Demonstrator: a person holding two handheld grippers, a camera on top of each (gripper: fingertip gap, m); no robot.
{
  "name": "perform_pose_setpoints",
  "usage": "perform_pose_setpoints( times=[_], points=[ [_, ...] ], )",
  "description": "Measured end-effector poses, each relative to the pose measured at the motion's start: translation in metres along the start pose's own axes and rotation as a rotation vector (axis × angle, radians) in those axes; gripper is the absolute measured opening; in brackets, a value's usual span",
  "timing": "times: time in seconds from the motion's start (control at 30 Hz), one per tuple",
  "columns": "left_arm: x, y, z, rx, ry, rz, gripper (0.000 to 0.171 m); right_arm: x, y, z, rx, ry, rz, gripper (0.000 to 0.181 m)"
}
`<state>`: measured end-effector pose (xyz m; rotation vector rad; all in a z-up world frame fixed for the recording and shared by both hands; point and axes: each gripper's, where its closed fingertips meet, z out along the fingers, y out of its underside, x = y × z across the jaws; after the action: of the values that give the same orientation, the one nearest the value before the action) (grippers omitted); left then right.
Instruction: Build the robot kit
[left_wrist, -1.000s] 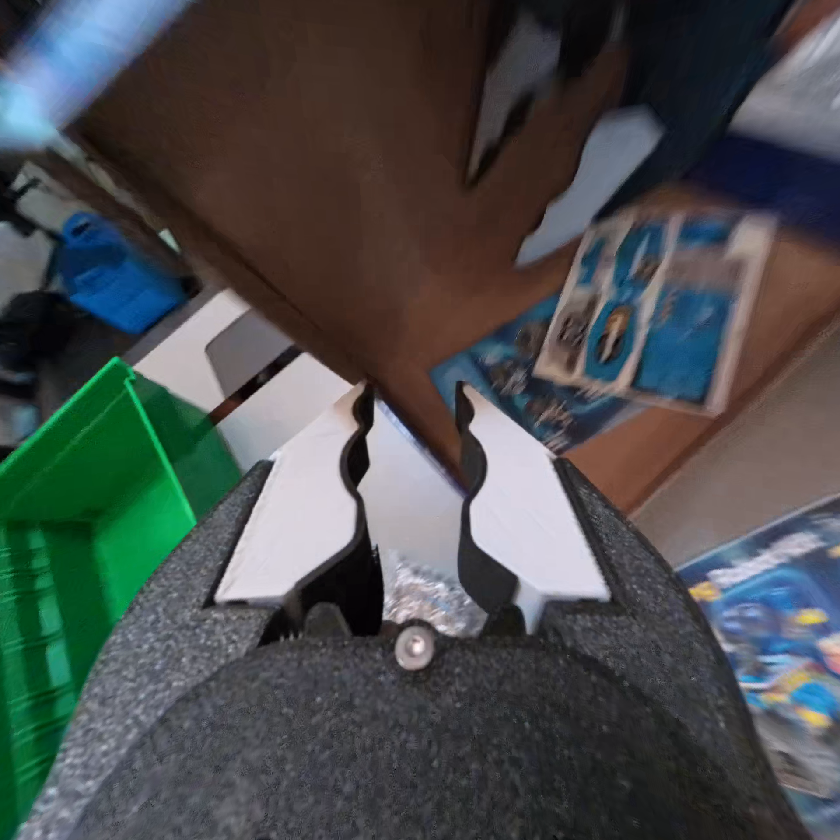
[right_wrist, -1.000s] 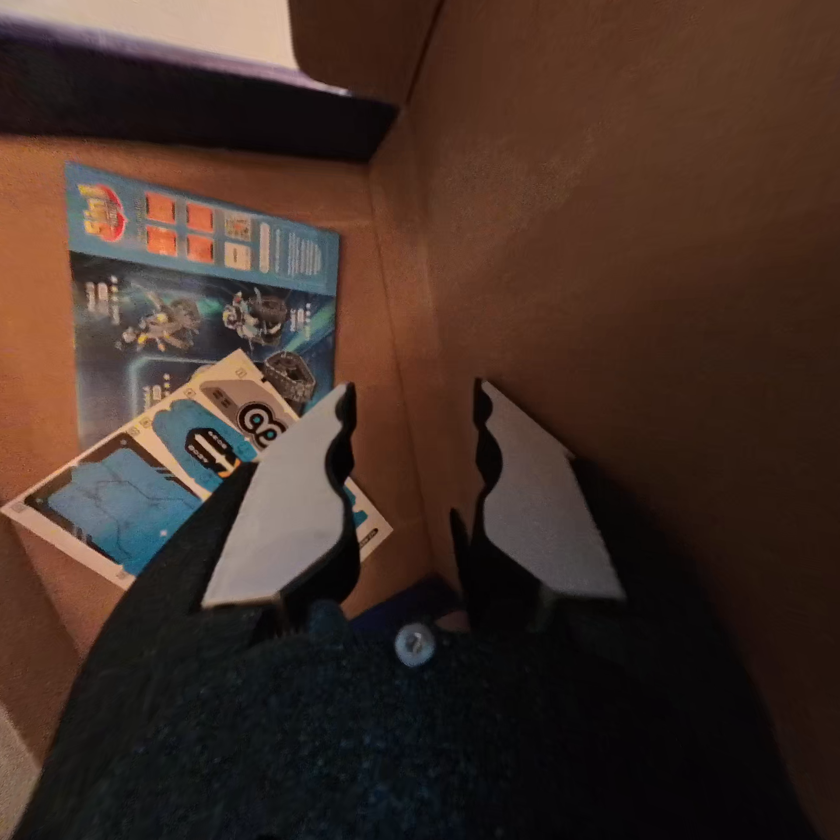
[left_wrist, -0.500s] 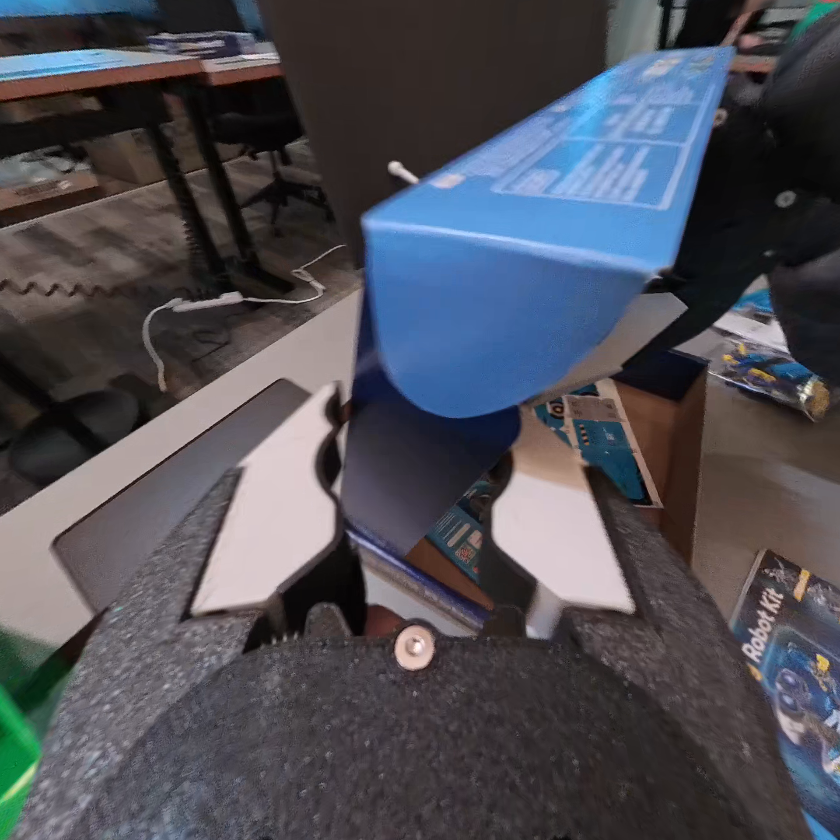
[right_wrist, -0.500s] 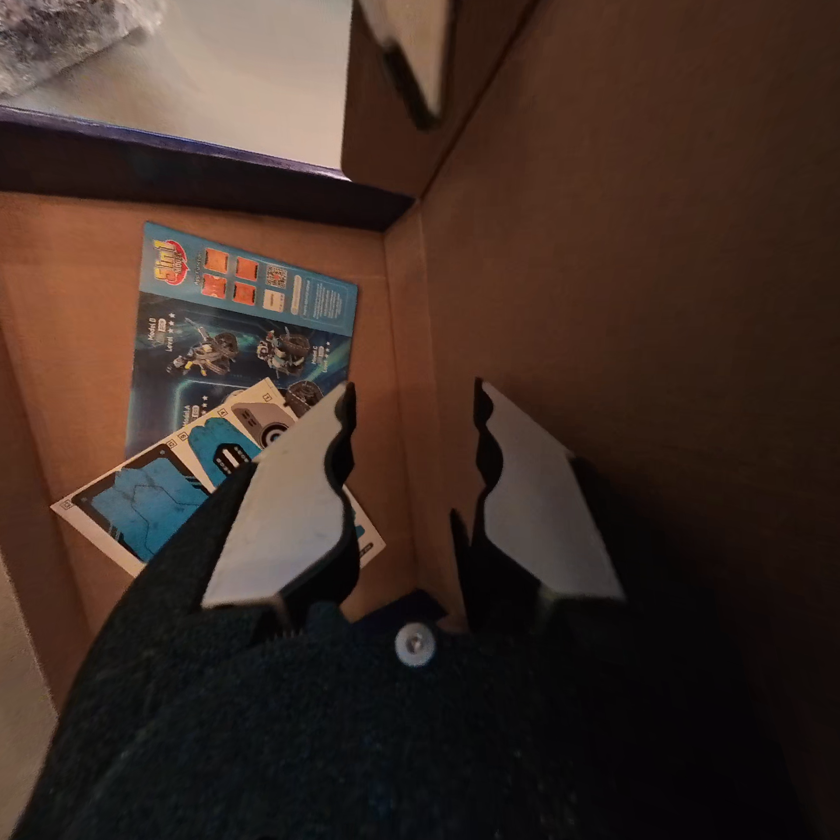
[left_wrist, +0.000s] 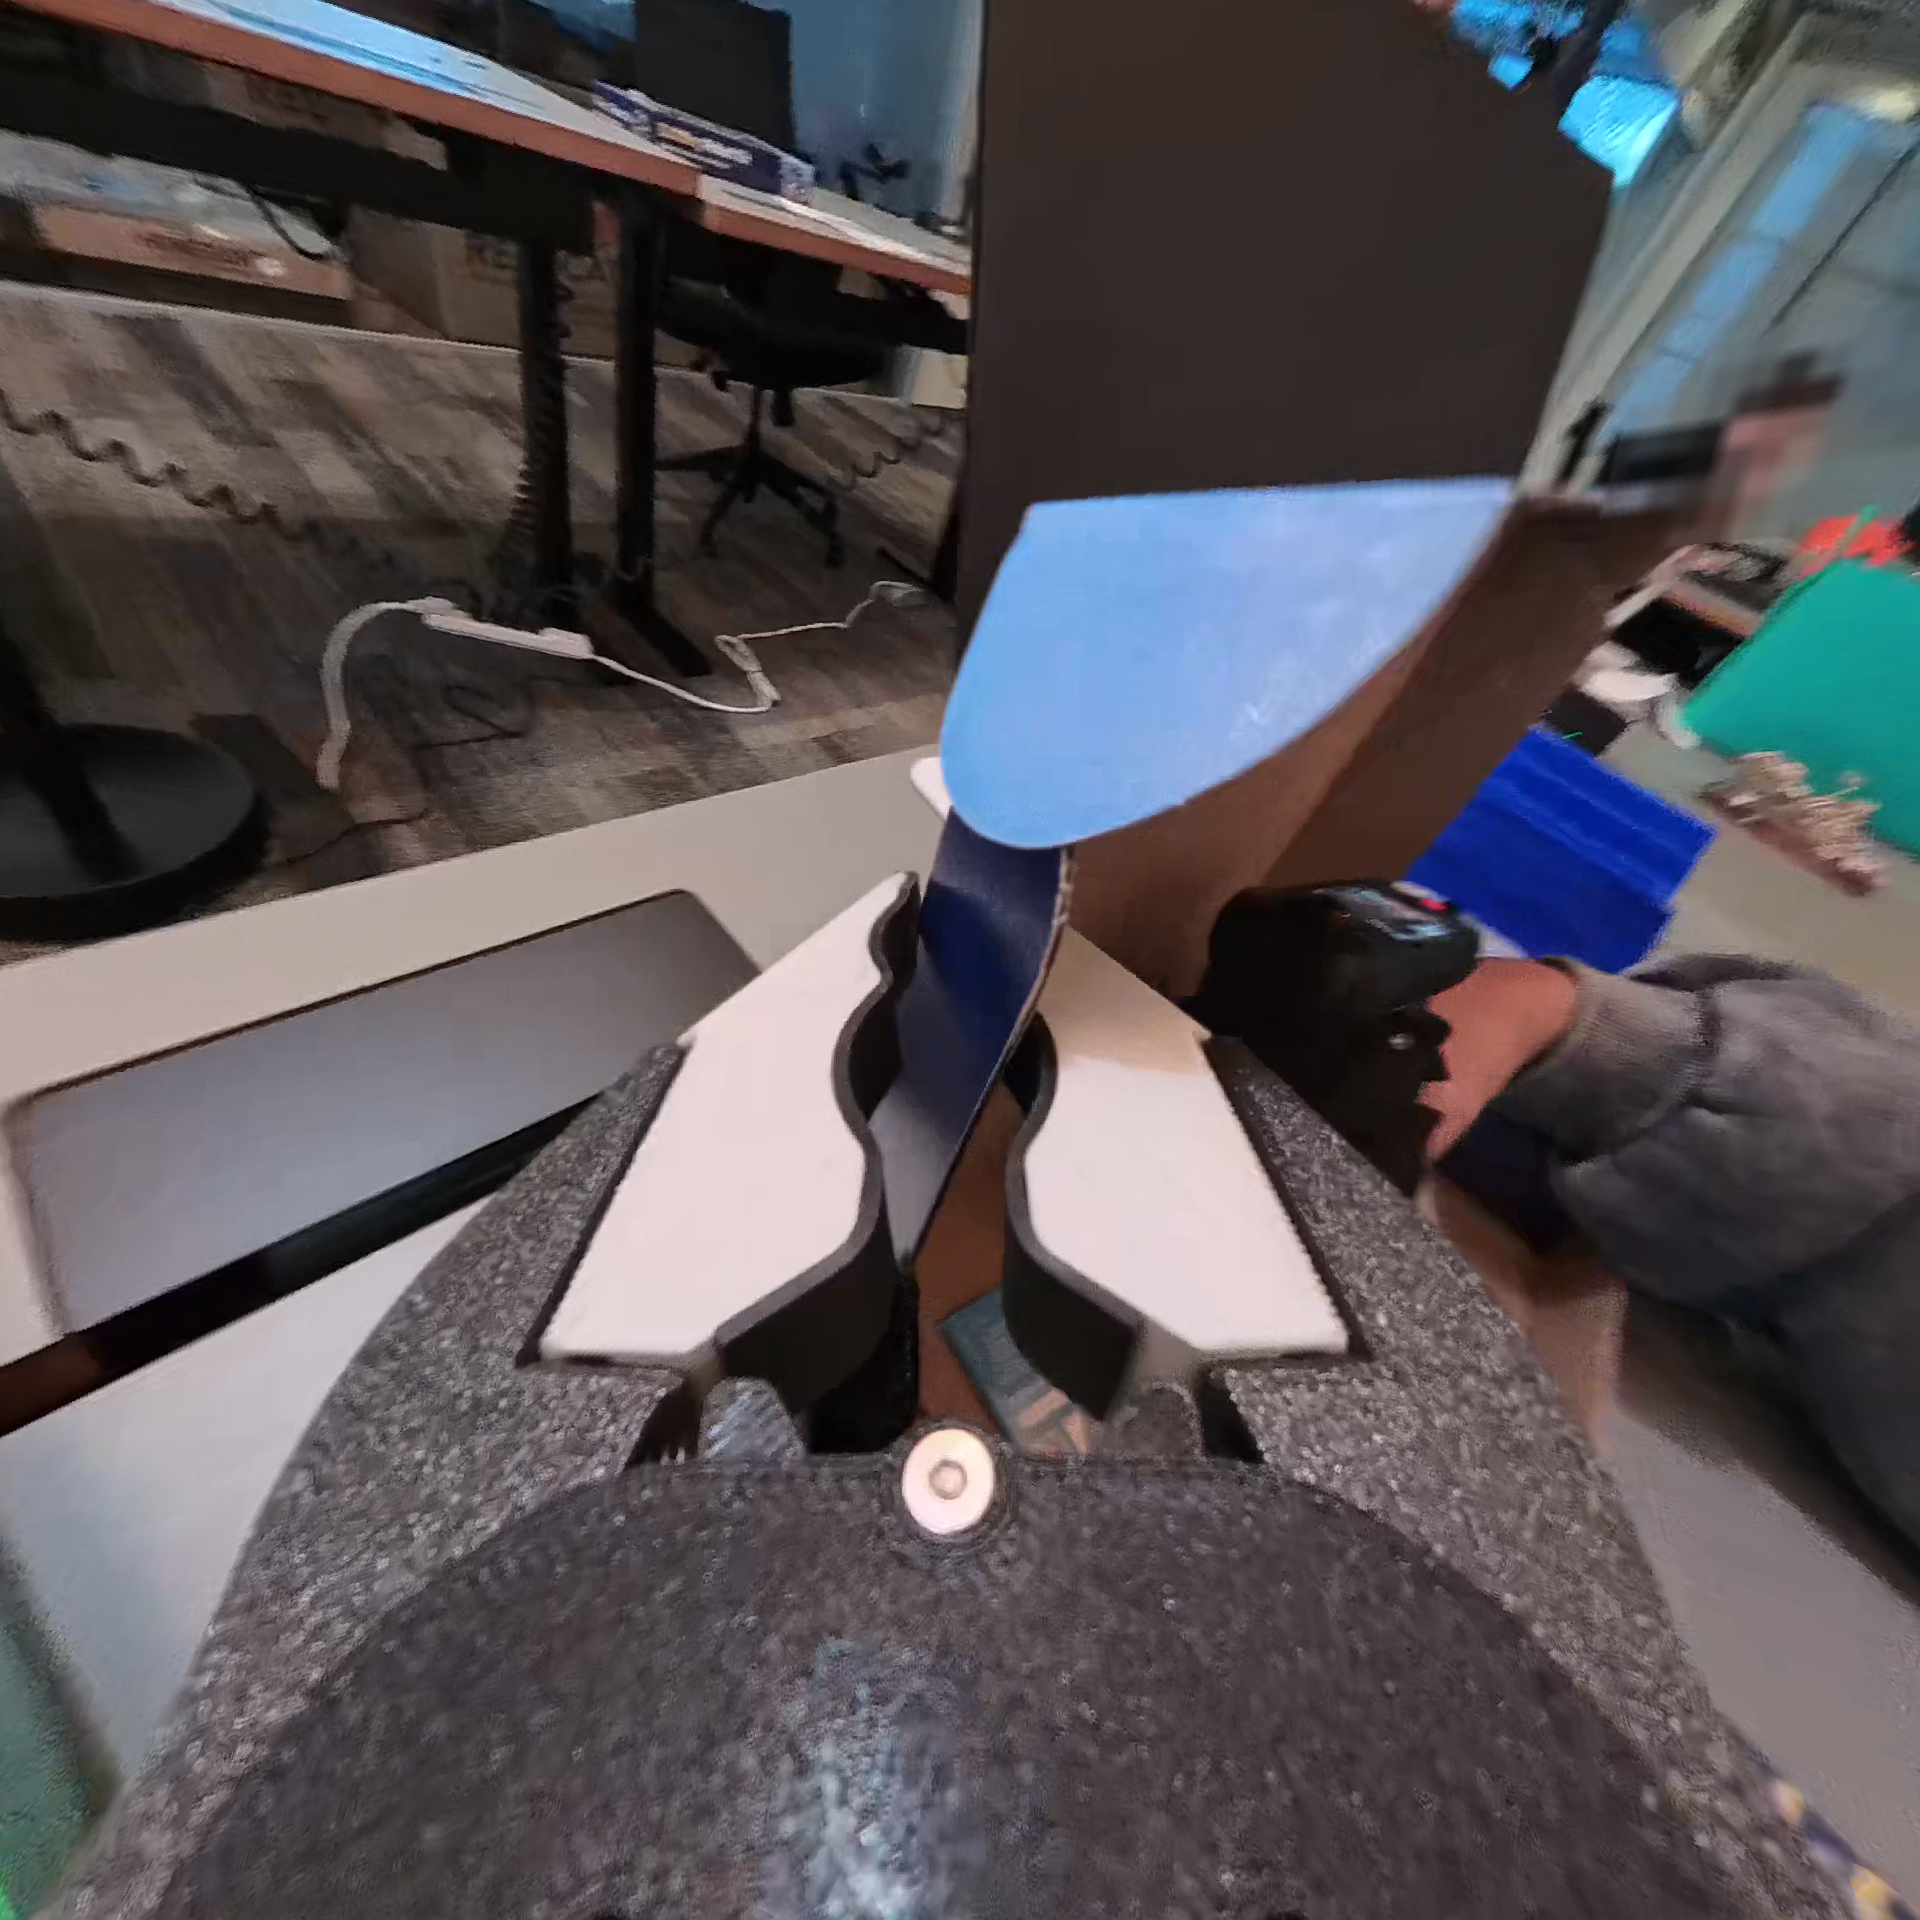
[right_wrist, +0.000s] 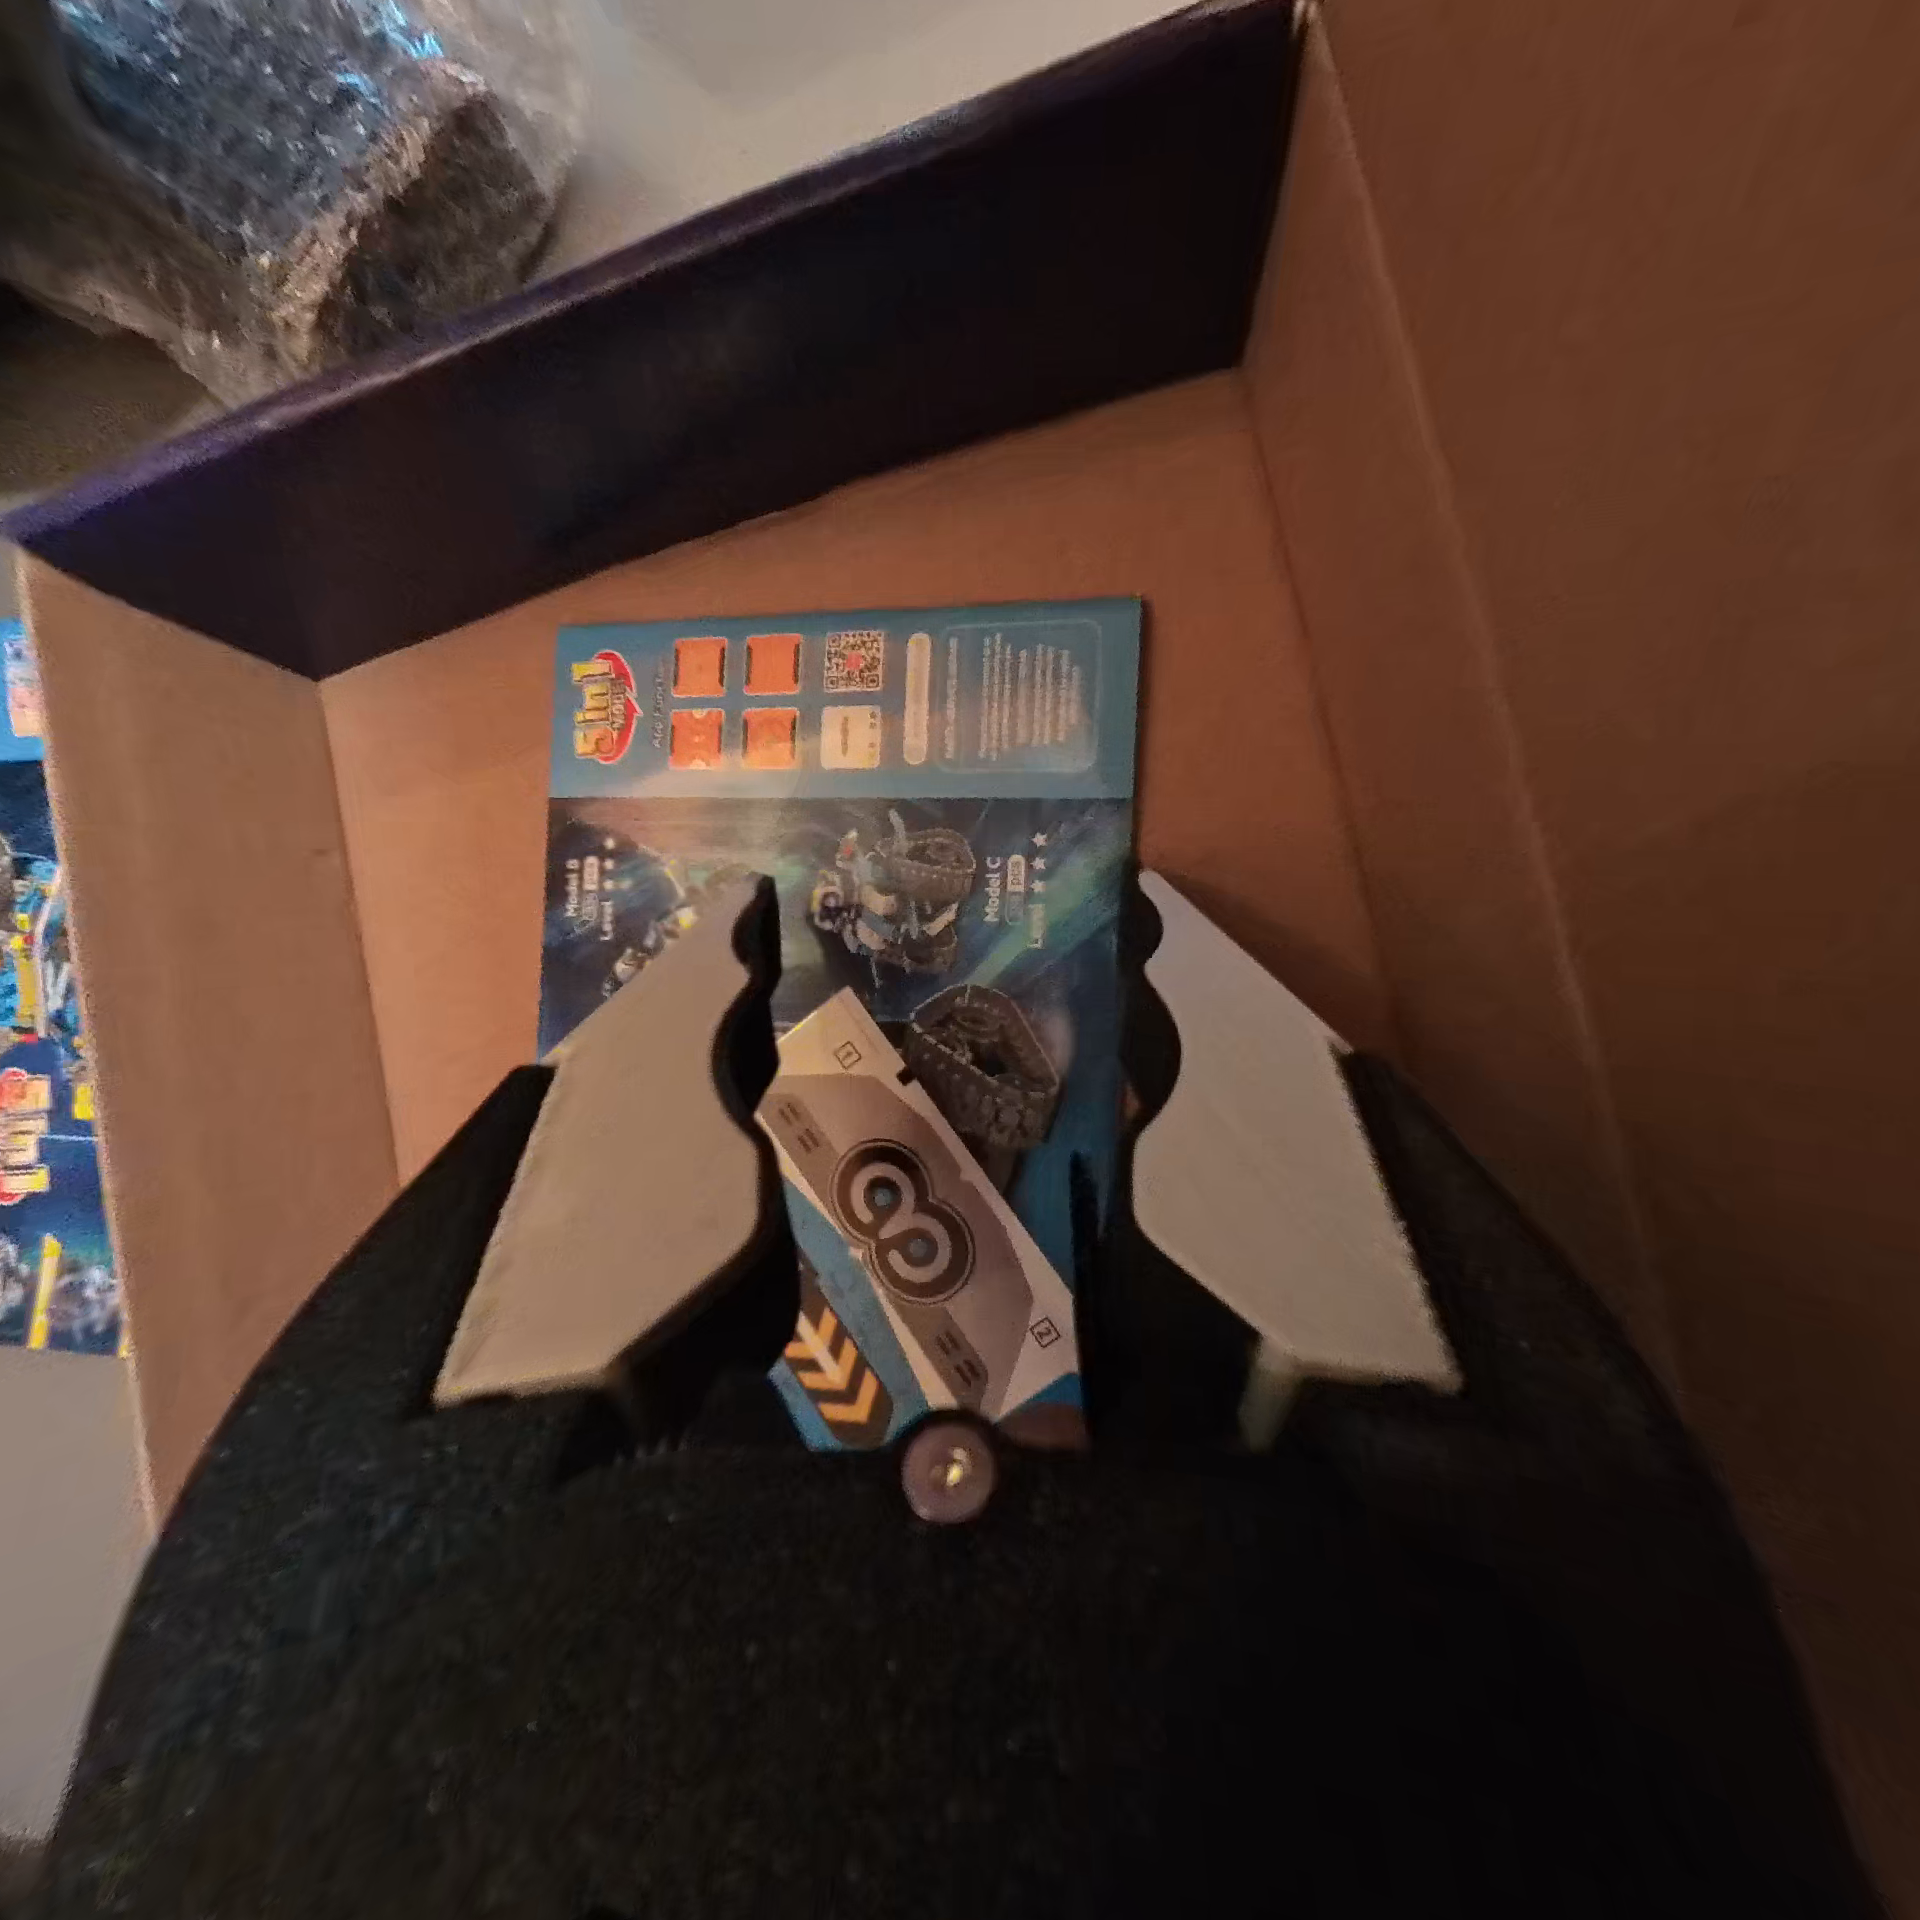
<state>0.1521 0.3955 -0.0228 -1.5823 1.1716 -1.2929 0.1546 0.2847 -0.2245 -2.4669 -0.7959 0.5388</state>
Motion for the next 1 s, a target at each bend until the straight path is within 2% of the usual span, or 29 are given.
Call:
perform_pose_setpoints(
  times=[0.07,0.17,0.23,0.3,0.33,0.4,0.43,0.53,0.57,0.6,0.67,0.73,0.77,0.8,0.87,0.9,1.0],
  points=[
    [-0.002,-0.001,0.003,-0.011,-0.087,0.077,0.01,-0.007,-0.001,0.0,-0.006,-0.039,0.027,0.061],
    [0.0,0.0,0.003,-0.024,-0.163,0.154,0.01,-0.039,-0.01,-0.002,0.01,-0.192,0.056,0.026],
    [0.004,0.001,0.004,-0.027,-0.161,0.17,0.01,-0.059,-0.01,-0.004,0.002,-0.237,0.03,0.026],
    [0.009,0.002,0.004,-0.028,-0.137,0.167,0.01,-0.074,-0.006,-0.005,-0.03,-0.222,-0.036,0.02],
    [0.01,0.003,0.005,-0.03,-0.127,0.166,0.01,-0.069,-0.008,-0.004,-0.029,-0.155,-0.07,0.024],
    [0.011,0.003,0.005,-0.033,-0.122,0.169,0.01,-0.044,-0.017,-0.003,-0.012,0.018,-0.136,0.049],
    [0.012,0.004,0.005,-0.037,-0.122,0.174,0.01,-0.032,-0.019,0.0,-0.018,0.076,-0.153,0.052],
    [0.012,0.004,0.004,-0.043,-0.13,0.191,0.01,-0.019,-0.007,0.019,-0.111,0.045,-0.116,0.055],
    [0.011,0.004,0.004,-0.043,-0.14,0.197,0.01,-0.02,-0.011,0.017,-0.08,0.024,-0.107,0.043],
    [0.01,0.003,0.005,-0.043,-0.149,0.209,0.01,-0.033,-0.009,0.015,-0.084,-0.065,-0.095,0.031],
    [0.009,0.003,0.005,-0.044,-0.174,0.244,0.01,-0.043,-0.002,0.013,-0.097,-0.113,-0.049,0.035],
    [0.008,0.002,0.006,-0.046,-0.199,0.266,0.01,-0.052,0.006,0.009,-0.122,-0.137,-0.049,0.026],
    [0.008,0.002,0.007,-0.045,-0.204,0.267,0.01,-0.061,0.011,0.007,-0.149,-0.183,-0.045,0.011],
    [0.009,0.002,0.007,-0.045,-0.206,0.265,0.01,-0.063,0.014,0.006,-0.175,-0.187,-0.034,0.013],
    [0.01,0.003,0.006,-0.048,-0.202,0.264,0.01,-0.048,0.01,0.006,-0.173,-0.073,-0.047,0.03],
    [0.01,0.003,0.006,-0.051,-0.198,0.266,0.01,-0.042,0.003,0.005,-0.144,-0.035,-0.072,0.046],
    [0.013,0.004,0.006,-0.059,-0.191,0.274,0.009,-0.038,-0.014,0.014,-0.112,-0.028,-0.118,0.056]
  ],
)
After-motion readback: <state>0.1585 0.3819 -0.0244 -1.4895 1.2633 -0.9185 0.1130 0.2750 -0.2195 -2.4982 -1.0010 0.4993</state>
